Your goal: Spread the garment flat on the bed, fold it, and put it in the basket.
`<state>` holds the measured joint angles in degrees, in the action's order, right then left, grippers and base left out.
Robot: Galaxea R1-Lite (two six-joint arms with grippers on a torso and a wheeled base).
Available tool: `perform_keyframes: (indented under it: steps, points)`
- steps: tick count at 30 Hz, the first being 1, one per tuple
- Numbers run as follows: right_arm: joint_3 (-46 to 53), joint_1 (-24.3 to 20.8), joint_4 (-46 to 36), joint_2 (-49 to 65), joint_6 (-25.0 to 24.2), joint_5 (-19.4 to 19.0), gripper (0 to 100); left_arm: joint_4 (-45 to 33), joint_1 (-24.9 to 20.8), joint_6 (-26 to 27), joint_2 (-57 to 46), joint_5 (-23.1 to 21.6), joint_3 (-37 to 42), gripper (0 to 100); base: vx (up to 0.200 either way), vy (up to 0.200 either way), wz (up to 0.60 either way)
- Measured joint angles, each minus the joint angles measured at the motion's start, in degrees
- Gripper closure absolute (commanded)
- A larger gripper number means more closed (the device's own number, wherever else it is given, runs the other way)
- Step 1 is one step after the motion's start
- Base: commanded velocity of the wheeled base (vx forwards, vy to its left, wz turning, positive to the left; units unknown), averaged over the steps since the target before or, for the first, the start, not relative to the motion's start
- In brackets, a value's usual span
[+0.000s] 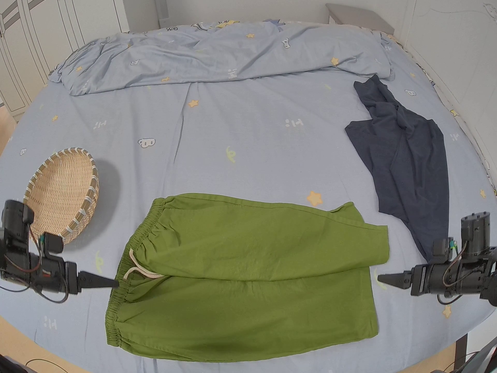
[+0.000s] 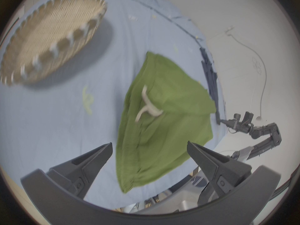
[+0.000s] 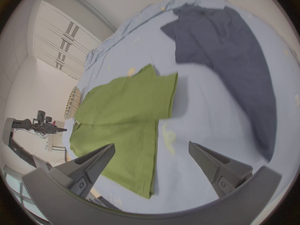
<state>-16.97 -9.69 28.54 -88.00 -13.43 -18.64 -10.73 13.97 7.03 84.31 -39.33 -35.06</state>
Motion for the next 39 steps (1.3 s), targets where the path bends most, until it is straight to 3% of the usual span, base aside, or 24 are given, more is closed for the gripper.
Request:
perform_keyframes:
  steps: [6, 14, 23, 39]
  points:
    - [-10.5, 0.3, -6.1, 2.2, 2.3, 5.3, 0, 3.6, -6.5, -11.1, -0.1, 0.2, -11.2, 0, 0.000, 0.000, 0.00]
    - [-24.2, 0.9, -10.8, -0.1, 3.0, 6.3, 0, 15.9, -9.7, -19.7, 8.9, 1.1, -22.5, 0, 0.000, 0.000, 0.00]
    - [-29.0, 1.4, -11.5, -4.2, 3.0, 4.0, 0, 17.6, -11.5, -22.1, 21.4, 1.3, -33.2, 0, 0.000, 0.000, 0.00]
    - [-29.3, 1.6, -11.5, -5.8, 2.9, 3.6, 0, 18.2, -13.2, -22.2, 31.0, 1.2, -35.0, 0, 0.000, 0.000, 0.00]
